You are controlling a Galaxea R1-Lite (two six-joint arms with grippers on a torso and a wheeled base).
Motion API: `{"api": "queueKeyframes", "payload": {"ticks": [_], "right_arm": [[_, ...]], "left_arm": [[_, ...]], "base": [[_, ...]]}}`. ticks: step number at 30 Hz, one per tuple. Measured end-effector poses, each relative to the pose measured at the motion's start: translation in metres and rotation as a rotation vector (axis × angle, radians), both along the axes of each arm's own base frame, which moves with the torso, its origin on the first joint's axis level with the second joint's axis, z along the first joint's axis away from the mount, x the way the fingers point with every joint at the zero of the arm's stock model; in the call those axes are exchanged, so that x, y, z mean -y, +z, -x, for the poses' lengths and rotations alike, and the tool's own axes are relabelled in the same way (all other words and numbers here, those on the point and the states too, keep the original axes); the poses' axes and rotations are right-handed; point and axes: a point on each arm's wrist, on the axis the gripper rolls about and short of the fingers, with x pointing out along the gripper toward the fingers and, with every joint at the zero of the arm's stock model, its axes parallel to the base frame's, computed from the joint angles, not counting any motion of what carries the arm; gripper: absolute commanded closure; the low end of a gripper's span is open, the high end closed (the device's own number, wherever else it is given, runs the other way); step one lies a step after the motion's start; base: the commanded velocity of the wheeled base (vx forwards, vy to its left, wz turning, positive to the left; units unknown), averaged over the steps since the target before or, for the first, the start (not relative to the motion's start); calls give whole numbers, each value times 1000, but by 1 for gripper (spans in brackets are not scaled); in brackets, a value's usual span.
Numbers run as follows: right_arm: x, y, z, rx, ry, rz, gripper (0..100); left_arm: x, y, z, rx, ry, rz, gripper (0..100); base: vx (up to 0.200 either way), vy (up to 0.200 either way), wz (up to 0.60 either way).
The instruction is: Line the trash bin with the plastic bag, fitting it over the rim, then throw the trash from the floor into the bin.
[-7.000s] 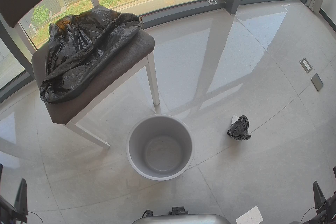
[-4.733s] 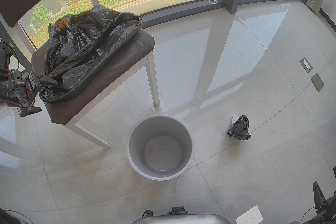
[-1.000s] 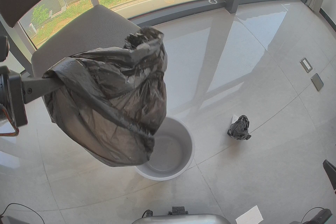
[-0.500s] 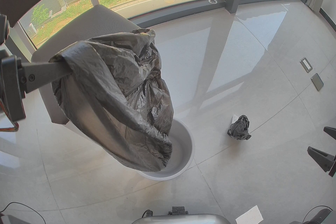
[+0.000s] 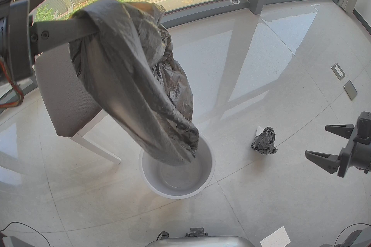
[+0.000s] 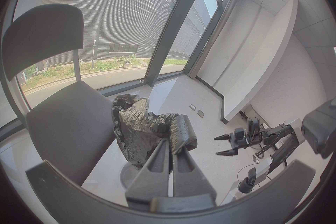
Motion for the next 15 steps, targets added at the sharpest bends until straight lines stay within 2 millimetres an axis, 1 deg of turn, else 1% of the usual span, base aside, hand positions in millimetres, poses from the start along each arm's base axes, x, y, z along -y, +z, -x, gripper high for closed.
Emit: {"api": "queueKeyframes", "payload": {"ticks": [7,15], "right_arm": [[-24,-1,-28,-32,83,8,0],[-59,0,-68,-17,153,-5,0]], "left_arm": [[11,13,-7,19,-8,23,100],[18,23,-10,35,-12,41,100]], "base": [[0,0,0],[0,0,0]]}}
